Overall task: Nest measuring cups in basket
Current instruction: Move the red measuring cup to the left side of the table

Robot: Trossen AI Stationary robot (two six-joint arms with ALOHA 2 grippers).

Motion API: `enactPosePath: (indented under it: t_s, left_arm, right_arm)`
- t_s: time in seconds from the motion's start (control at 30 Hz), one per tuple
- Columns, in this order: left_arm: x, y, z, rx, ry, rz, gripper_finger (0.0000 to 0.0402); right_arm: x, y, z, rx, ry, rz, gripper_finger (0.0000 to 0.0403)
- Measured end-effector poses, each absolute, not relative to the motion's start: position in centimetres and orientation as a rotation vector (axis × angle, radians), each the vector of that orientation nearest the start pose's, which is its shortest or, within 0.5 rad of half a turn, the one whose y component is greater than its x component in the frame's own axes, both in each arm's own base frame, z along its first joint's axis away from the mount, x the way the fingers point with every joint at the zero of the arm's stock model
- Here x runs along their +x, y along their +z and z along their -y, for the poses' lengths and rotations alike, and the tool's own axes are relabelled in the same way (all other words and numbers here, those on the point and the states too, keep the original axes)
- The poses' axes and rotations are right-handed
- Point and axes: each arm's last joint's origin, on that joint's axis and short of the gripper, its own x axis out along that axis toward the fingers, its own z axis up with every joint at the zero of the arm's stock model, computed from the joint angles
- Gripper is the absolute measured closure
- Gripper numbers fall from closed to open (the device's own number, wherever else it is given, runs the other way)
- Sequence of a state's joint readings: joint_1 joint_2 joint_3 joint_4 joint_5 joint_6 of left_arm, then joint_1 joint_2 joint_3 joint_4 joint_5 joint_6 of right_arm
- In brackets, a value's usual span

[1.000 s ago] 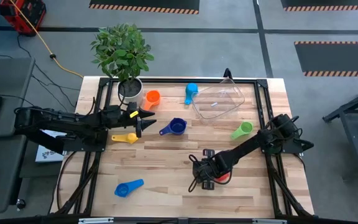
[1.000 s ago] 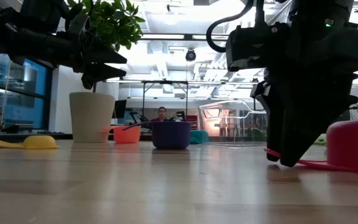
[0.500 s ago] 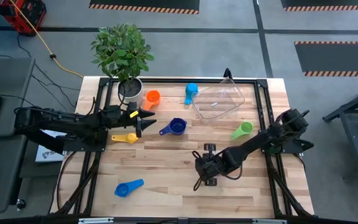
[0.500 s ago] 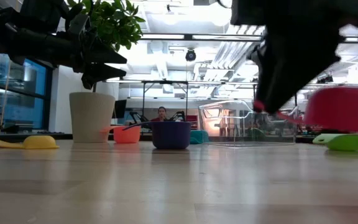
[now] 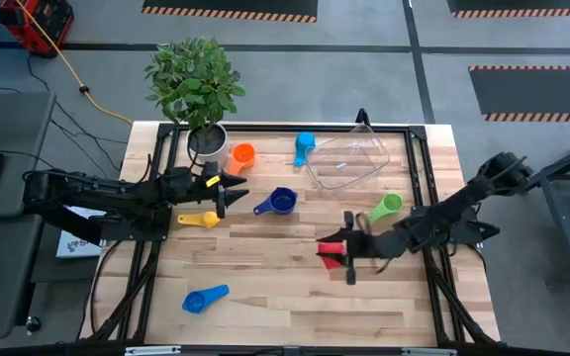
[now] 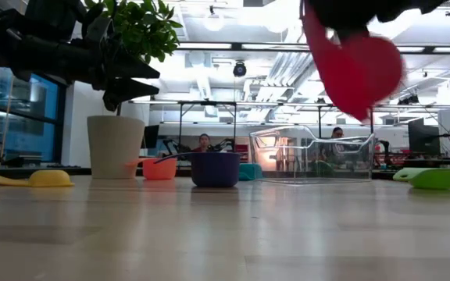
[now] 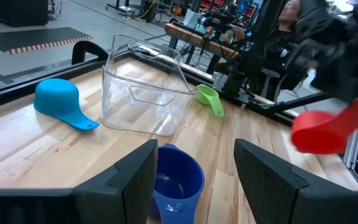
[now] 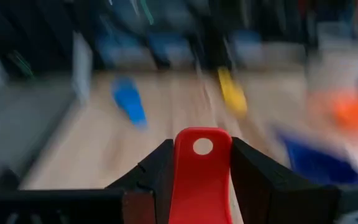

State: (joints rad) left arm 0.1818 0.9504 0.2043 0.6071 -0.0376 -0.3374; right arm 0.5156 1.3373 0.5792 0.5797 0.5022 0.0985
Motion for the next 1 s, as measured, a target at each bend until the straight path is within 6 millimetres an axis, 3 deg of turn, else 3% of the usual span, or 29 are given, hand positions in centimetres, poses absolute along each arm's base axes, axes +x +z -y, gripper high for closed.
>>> enactPosePath:
  t_s: [0.17,0.3,0.53,0.67,1.0]
  left_arm:
    - [18.0,18.4,-3.4,-0.335,0.237,-0.087,0.02]
    - [18.0,18.4,-3.4,-0.336,0.238,-0.088,0.02]
    - [18.0,18.4,-3.2,-0.358,0.228,-0.089,0.02]
    - [18.3,18.8,-2.2,-0.3,0.12,-0.066,0.02]
    - [18.4,19.1,-1.3,-0.209,0.061,-0.039,0.02]
  right_arm:
    - [22.2,23.1,-10.3,-0.012,0.136,0.285,0.0284]
    - [21.3,23.8,-9.7,-0.02,0.264,0.465,0.0284]
    - [21.6,24.5,-9.9,-0.04,0.322,0.501,0.0279]
    - [21.9,24.7,-9.8,-0.046,0.314,0.486,0.0278]
    - [22.6,24.5,-8.5,-0.052,0.253,0.454,0.0277]
